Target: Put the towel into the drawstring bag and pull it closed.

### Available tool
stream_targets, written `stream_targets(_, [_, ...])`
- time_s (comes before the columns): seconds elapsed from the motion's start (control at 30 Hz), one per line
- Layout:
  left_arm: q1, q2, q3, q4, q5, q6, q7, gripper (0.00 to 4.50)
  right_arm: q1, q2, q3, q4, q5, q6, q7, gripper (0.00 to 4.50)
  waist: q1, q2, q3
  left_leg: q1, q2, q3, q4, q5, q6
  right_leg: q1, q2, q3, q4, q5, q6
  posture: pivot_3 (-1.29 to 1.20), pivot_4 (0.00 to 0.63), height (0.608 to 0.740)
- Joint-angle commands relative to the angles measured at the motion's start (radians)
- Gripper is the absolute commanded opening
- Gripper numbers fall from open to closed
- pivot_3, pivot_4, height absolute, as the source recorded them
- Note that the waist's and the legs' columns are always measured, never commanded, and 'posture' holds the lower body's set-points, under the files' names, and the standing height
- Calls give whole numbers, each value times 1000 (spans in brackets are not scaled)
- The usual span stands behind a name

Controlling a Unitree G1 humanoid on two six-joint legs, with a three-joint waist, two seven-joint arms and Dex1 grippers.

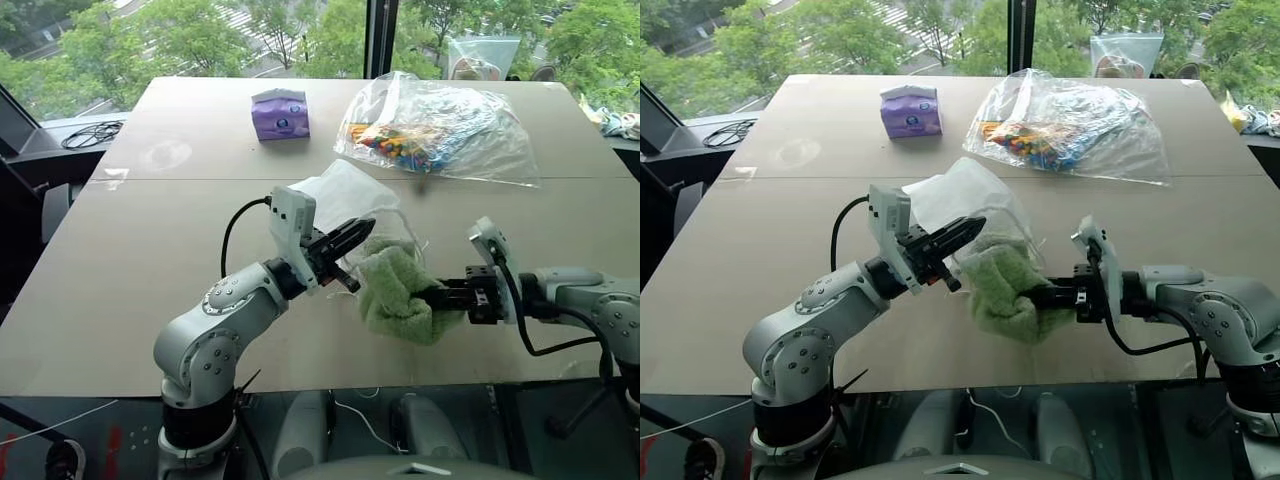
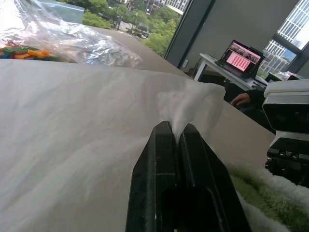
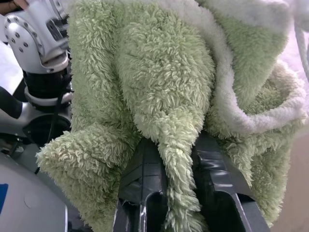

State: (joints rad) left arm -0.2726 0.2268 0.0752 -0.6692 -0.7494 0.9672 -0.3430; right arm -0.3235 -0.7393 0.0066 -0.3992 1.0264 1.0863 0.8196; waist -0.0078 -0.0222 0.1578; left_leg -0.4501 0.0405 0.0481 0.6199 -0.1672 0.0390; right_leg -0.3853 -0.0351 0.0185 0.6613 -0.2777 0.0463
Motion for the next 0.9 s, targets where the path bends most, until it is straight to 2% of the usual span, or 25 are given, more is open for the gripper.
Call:
stream_targets(0.03, [-1,12,-7,-36,-32,-27,-9,0,-30,23,-23,-15,-3,-19,-25,23,-1,0,0,0,0,0,0,0,0,0,0,0,0,0,0,0,150,740])
stream_targets(0.2, [11,24,-13,-36,-57,-30,-5,0,-66,119,-76,56,-2,-17,-148,23,-1,0,0,0,0,0,0,0,0,0,0,0,0,0,0,0,150,740])
stream_targets(0.33, [16,38,-17,-36,-71,-32,-4,0,-103,213,-167,125,84,10,-258,23,-1,-1,0,0,0,0,0,0,0,0,0,0,0,0,0,0,150,740])
stream_targets(0.47, [17,49,-20,-36,-79,-34,-6,0,-116,257,-221,166,135,33,-342,23,0,-1,0,0,0,0,0,0,0,0,0,0,0,0,0,0,150,740])
stream_targets(0.53, [18,55,-21,-34,-88,-33,-10,0,-135,309,-257,207,177,34,-431,23,-2,-1,0,0,0,0,0,0,0,0,0,0,0,0,0,0,150,740])
stream_targets(0.67, [19,66,-19,-30,-113,-27,-10,0,-163,442,-317,242,393,25,-636,23,-7,0,0,0,1,0,-1,0,0,0,1,1,1,0,0,0,150,740])
stream_targets(0.77, [20,70,-19,-28,-127,-25,-8,0,-156,536,-309,241,522,-16,-808,23,-6,0,0,0,1,0,-1,0,0,0,1,0,1,0,0,0,150,740])
stream_targets(0.9, [20,76,-22,-22,-146,-27,-3,0,-156,606,-286,232,668,-76,-975,23,-5,0,0,-1,0,0,-1,0,0,-1,0,0,1,0,0,0,150,740])
